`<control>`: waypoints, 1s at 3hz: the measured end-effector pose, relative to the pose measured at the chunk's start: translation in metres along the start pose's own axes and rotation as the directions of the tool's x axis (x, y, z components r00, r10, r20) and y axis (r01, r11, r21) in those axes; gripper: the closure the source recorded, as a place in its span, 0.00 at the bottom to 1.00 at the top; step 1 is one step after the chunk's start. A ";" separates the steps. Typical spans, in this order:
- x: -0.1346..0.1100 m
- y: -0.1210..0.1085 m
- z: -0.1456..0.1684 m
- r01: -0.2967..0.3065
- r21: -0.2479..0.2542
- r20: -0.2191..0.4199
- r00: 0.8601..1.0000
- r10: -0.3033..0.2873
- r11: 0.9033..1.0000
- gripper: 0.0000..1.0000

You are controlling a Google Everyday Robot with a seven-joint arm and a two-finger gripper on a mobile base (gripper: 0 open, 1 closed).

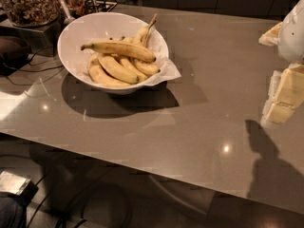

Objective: Pick banana from white bowl

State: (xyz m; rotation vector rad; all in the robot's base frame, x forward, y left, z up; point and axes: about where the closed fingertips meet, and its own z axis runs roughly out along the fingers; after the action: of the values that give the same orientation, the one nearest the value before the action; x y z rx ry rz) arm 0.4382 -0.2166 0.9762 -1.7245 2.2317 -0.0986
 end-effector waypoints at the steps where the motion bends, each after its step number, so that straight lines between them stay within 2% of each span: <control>1: -0.001 -0.001 -0.001 0.000 0.007 0.001 1.000 0.000 1.000 0.00; 2: -0.018 -0.015 0.003 -0.036 0.011 -0.023 0.999 0.036 0.999 0.00; 3: -0.067 -0.048 0.020 -0.072 -0.019 -0.039 0.997 0.071 0.997 0.00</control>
Offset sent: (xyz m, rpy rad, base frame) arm 0.0777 0.0566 0.0124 -0.0618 0.0571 -0.1890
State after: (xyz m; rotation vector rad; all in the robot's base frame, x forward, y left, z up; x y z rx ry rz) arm 0.5035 -0.1629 0.9832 -1.6645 2.3263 -0.0937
